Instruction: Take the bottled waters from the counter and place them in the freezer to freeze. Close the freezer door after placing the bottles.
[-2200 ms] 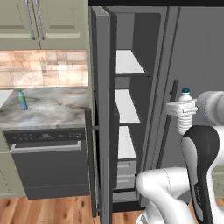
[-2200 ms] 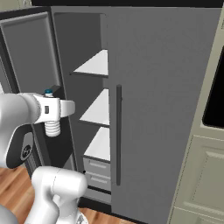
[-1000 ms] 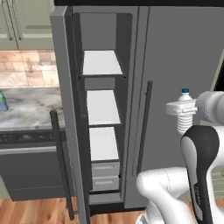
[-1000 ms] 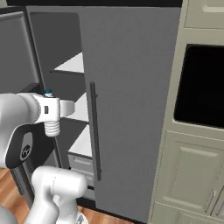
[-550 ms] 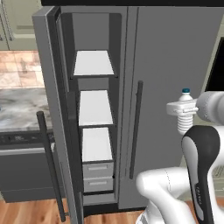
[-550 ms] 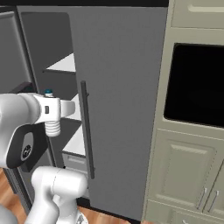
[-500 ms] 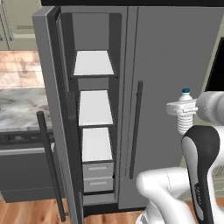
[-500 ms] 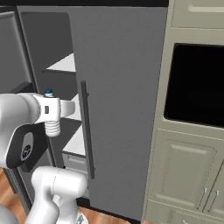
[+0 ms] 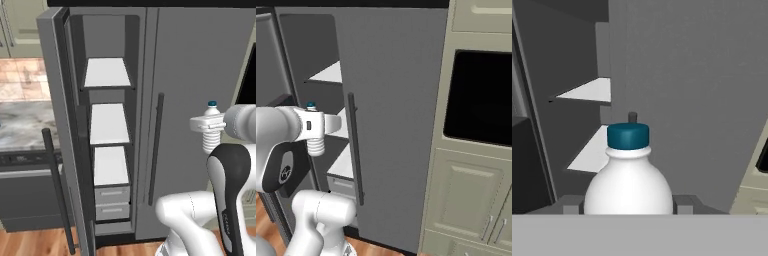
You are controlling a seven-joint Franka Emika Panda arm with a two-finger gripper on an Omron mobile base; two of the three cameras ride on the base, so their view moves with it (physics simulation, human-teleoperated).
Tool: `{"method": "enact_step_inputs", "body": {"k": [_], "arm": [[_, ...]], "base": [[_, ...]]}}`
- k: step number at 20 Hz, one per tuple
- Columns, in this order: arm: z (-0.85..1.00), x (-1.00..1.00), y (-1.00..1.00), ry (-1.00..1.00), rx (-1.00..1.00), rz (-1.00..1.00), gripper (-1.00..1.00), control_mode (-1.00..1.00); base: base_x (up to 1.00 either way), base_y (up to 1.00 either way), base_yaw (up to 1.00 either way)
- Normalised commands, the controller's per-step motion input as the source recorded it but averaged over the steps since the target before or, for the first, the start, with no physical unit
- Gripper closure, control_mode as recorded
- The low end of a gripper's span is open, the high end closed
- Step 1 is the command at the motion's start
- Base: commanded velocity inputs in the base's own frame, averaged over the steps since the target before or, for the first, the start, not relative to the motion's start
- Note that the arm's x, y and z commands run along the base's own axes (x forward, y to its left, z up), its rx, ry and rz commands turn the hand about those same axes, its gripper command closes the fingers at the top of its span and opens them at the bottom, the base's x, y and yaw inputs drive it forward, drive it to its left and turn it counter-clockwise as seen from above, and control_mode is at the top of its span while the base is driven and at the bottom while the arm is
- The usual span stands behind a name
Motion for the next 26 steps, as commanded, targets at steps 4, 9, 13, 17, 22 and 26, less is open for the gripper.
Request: {"method": "enact_step_inputs", "body": {"k": [4, 9, 13, 17, 22, 26], "arm": [[0.0, 0.0, 0.0, 0.0, 0.0, 0.0, 1.0, 1.0], [0.0, 0.0, 0.0, 0.0, 0.0, 0.0, 1.0, 1.0], [0.0, 0.0, 0.0, 0.0, 0.0, 0.0, 1.0, 1.0], [0.0, 0.0, 0.0, 0.0, 0.0, 0.0, 1.0, 1.0], [0.0, 0.0, 0.0, 0.0, 0.0, 0.0, 1.0, 1.0], [0.0, 0.0, 0.0, 0.0, 0.0, 0.0, 1.0, 1.0]], "base": [[0.48, 0.08, 0.0], [0.44, 0.12, -0.02], [0.17, 0.19, -0.08], [0.02, 0.31, -0.1], [0.0, 0.41, -0.1], [0.0, 0.4, -0.04]]}}
